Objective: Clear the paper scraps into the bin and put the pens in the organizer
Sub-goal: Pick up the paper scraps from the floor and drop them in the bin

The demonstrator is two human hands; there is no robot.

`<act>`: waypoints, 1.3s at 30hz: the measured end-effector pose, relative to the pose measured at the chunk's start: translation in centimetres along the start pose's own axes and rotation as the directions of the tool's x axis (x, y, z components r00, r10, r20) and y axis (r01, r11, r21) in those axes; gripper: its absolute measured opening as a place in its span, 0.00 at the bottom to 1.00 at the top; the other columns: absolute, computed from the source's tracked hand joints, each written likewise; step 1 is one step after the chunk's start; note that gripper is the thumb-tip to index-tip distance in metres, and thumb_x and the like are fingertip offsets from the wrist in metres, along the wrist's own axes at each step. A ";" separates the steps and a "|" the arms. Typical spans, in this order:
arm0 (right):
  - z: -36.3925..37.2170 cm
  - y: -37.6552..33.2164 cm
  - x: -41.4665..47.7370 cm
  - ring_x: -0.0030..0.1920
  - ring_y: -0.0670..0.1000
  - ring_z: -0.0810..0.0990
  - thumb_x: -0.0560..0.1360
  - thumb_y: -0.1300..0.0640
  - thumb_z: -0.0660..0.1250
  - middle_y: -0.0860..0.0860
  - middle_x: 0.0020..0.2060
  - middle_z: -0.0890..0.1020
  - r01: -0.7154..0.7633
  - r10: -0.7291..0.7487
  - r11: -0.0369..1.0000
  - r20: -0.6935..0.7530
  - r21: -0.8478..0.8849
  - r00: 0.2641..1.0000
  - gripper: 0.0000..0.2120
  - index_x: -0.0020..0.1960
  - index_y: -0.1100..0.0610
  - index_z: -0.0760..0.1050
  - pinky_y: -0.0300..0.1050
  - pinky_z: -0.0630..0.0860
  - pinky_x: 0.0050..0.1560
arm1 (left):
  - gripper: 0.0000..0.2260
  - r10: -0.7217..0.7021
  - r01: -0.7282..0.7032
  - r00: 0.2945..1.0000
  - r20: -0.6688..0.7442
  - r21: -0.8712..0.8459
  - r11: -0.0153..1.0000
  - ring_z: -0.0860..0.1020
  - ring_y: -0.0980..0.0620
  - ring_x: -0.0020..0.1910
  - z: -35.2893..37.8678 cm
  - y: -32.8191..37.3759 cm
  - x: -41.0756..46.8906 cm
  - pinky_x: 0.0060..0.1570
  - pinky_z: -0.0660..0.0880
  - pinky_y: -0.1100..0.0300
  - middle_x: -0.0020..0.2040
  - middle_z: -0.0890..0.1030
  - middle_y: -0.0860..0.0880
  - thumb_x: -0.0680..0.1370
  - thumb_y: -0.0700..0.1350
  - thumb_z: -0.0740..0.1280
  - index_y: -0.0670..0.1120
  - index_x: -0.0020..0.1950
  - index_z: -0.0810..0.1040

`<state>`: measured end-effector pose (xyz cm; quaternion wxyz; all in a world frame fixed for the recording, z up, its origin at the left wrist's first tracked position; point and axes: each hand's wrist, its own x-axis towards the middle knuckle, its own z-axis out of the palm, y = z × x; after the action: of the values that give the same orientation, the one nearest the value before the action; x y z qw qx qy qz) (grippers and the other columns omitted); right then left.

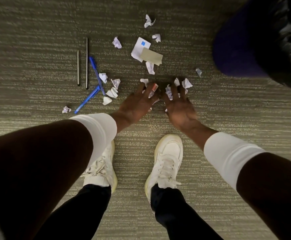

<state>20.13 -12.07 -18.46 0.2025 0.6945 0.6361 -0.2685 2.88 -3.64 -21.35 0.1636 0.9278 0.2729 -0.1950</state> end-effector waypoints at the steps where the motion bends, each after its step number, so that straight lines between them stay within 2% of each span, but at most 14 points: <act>1: 0.0 -0.1 0.1 0.79 0.73 0.58 0.81 0.60 0.67 0.65 0.81 0.57 0.018 -0.018 1.000 0.001 -0.010 1.000 0.33 0.82 0.54 0.58 0.63 0.82 0.58 | 0.24 0.009 -0.009 1.000 -0.017 0.002 1.000 0.67 0.31 0.73 0.1 -0.2 0.2 0.41 0.84 0.38 0.77 0.64 0.36 0.82 0.42 0.52 0.48 0.79 0.60; 3: 0.2 -0.1 0.2 0.75 0.74 0.67 0.81 0.64 0.65 0.66 0.76 0.66 0.055 -0.056 0.998 -0.036 -0.038 0.998 0.26 0.78 0.58 0.67 0.63 0.85 0.49 | 0.25 0.029 -0.030 0.998 -0.058 -0.008 1.000 0.70 0.31 0.69 -0.1 -0.6 0.5 0.39 0.84 0.40 0.75 0.68 0.35 0.80 0.39 0.59 0.46 0.77 0.63; 5: 0.2 -0.1 0.2 0.73 0.72 0.69 0.81 0.66 0.63 0.66 0.74 0.69 0.082 -0.081 0.996 -0.042 0.022 0.996 0.24 0.76 0.60 0.70 0.68 0.82 0.56 | 0.26 0.052 -0.054 0.995 -0.080 -0.027 0.998 0.71 0.31 0.68 -0.4 -0.8 0.7 0.41 0.84 0.41 0.73 0.69 0.35 0.79 0.37 0.63 0.45 0.76 0.65; 7: 0.7 0.0 0.1 0.74 0.70 0.67 0.82 0.65 0.60 0.65 0.75 0.66 0.150 -0.149 0.988 -0.031 0.026 0.988 0.24 0.77 0.60 0.69 0.70 0.75 0.64 | 0.24 0.082 -0.086 0.992 -0.096 -0.038 0.996 0.71 0.31 0.68 -0.4 -1.0 0.7 0.45 0.84 0.40 0.73 0.69 0.34 0.79 0.36 0.60 0.44 0.76 0.67; 11: 0.5 -0.6 -0.1 0.67 0.67 0.76 0.80 0.66 0.60 0.62 0.70 0.74 0.115 -0.109 0.993 -0.141 0.033 0.984 0.23 0.73 0.53 0.74 0.62 0.85 0.49 | 0.23 0.108 -0.118 0.986 -0.127 -0.068 0.991 0.74 0.31 0.63 -0.6 -0.9 0.6 0.44 0.84 0.38 0.73 0.70 0.36 0.77 0.35 0.53 0.42 0.71 0.71; 14: 0.8 -0.2 0.3 0.66 0.63 0.77 0.79 0.66 0.66 0.57 0.69 0.76 0.127 -0.110 0.986 -0.155 0.104 0.982 0.22 0.69 0.49 0.79 0.58 0.85 0.52 | 0.24 0.122 -0.141 0.980 -0.160 -0.117 0.983 0.76 0.33 0.61 -0.9 -1.0 0.7 0.54 0.82 0.39 0.70 0.73 0.37 0.75 0.35 0.55 0.43 0.70 0.74; 17: 0.8 0.5 0.4 0.57 0.56 0.84 0.74 0.65 0.73 0.54 0.63 0.82 0.042 0.021 0.948 -0.194 0.316 0.981 0.16 0.58 0.50 0.85 0.47 0.83 0.56 | 0.21 0.097 -0.129 0.974 -0.207 -0.146 0.981 0.78 0.33 0.57 -1.4 -1.1 0.8 0.58 0.80 0.42 0.66 0.77 0.36 0.74 0.32 0.60 0.41 0.65 0.80; 20: 0.2 1.1 -0.6 0.44 0.49 0.83 0.70 0.64 0.78 0.53 0.53 0.85 -0.053 0.196 0.840 -0.210 0.540 0.958 0.12 0.52 0.52 0.87 0.34 0.75 0.46 | 0.19 0.029 -0.073 0.980 -0.195 -0.223 0.972 0.77 0.34 0.57 -2.5 -1.2 0.1 0.57 0.80 0.41 0.65 0.77 0.37 0.71 0.28 0.67 0.40 0.59 0.82; 24: -1.6 1.6 -2.8 0.37 0.47 0.80 0.66 0.65 0.82 0.56 0.46 0.87 -0.085 0.293 0.767 -0.230 0.636 0.928 0.10 0.46 0.57 0.87 0.18 0.61 0.40 | 0.16 -0.021 -0.039 0.984 -0.176 -0.334 0.942 0.74 0.40 0.55 -4.7 -0.9 -1.8 0.52 0.79 0.43 0.61 0.75 0.42 0.73 0.31 0.67 0.44 0.57 0.81; 26: -3.0 1.8 -4.1 0.38 0.47 0.81 0.67 0.62 0.82 0.56 0.46 0.87 -0.109 0.349 0.748 -0.248 0.655 0.904 0.10 0.47 0.56 0.88 0.18 0.62 0.40 | 0.14 -0.069 -0.023 0.976 -0.205 -0.414 0.910 0.74 0.42 0.53 -6.6 -0.4 -2.5 0.50 0.77 0.45 0.57 0.75 0.44 0.73 0.32 0.66 0.44 0.55 0.80; 31: -8.5 2.0 -8.3 0.43 0.45 0.82 0.70 0.57 0.81 0.51 0.50 0.87 -0.124 0.471 0.641 -0.261 0.757 0.843 0.11 0.52 0.55 0.88 0.36 0.80 0.48 | 0.08 -0.283 0.037 0.917 -0.280 -0.648 0.760 0.77 0.46 0.51 -13.3 1.9 -2.8 0.49 0.77 0.51 0.54 0.76 0.47 0.75 0.35 0.68 0.45 0.51 0.81; 34: -12.3 2.5 -10.4 0.43 0.47 0.84 0.70 0.58 0.82 0.50 0.48 0.87 -0.086 0.548 0.516 -0.251 0.852 0.798 0.11 0.51 0.55 0.88 0.38 0.79 0.46 | 0.06 -0.417 0.038 0.849 -0.325 -0.750 0.661 0.81 0.48 0.49 -19.2 4.3 -2.1 0.49 0.79 0.58 0.52 0.79 0.47 0.74 0.36 0.72 0.45 0.49 0.84; 37: -16.9 3.7 -12.4 0.35 0.40 0.80 0.71 0.56 0.82 0.48 0.43 0.86 -0.045 0.647 0.363 -0.217 0.931 0.731 0.09 0.50 0.54 0.87 0.30 0.73 0.38 | 0.04 -0.466 -0.054 0.791 -0.396 -0.805 0.591 0.82 0.49 0.49 -25.8 6.9 -1.2 0.47 0.82 0.52 0.51 0.81 0.47 0.73 0.39 0.72 0.45 0.47 0.84; 39: -19.9 5.0 -13.6 0.30 0.39 0.77 0.71 0.54 0.82 0.48 0.42 0.87 -0.005 0.713 0.277 -0.202 0.961 0.671 0.09 0.50 0.52 0.87 0.33 0.74 0.34 | 0.04 -0.467 -0.080 0.794 -0.390 -0.828 0.555 0.82 0.50 0.50 -29.4 8.5 -0.3 0.46 0.83 0.50 0.51 0.81 0.49 0.74 0.41 0.70 0.47 0.47 0.84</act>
<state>26.74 -10.76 5.19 -0.3723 0.8616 0.2125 -0.2716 15.55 1.49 6.08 0.4556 0.7212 0.4725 0.2215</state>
